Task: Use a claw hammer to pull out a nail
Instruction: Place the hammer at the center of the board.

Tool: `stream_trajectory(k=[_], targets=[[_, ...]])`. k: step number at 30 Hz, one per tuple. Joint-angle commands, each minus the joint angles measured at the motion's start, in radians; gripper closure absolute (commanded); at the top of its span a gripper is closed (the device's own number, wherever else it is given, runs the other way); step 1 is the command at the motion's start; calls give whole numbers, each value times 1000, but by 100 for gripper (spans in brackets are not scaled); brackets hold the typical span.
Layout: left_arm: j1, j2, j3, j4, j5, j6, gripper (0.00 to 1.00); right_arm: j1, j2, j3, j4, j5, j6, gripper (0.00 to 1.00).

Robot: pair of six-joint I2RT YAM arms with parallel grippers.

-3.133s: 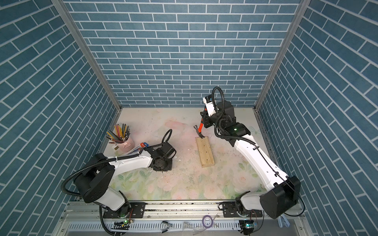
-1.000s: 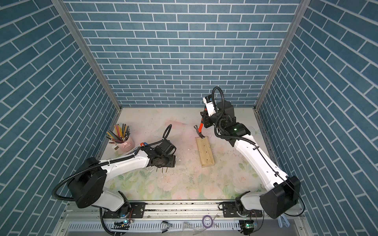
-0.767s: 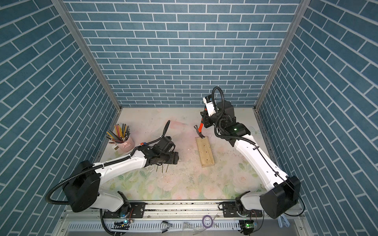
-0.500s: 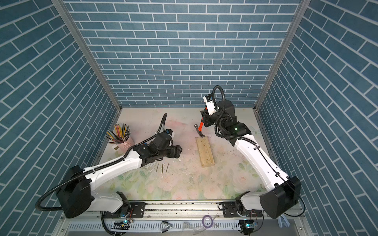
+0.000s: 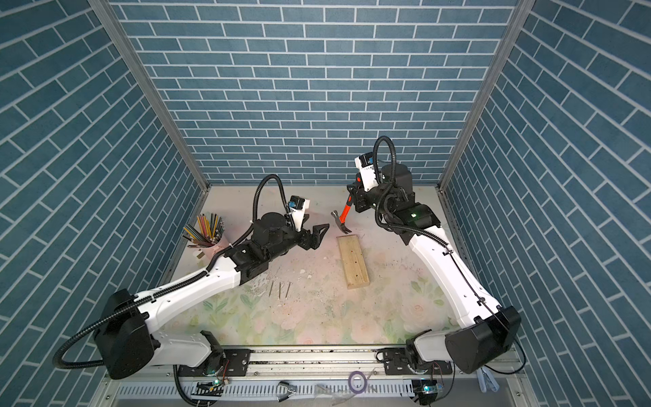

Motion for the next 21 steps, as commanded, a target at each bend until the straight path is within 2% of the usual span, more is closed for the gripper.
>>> stream_trajectory(k=[1,8,13,21], targets=[[3,53,50,113,85,118,14,-4,-4,66,37,-67,27,100],[9,168,177,55,186,241,14,-4,4,124,-14,-137,18,100],[32,216,224,48,277,247,14,-4,-1,143,-34,-172,23,100],[37,249,261,52,300,260,14,-4,4,171,-39,-216,42,100]])
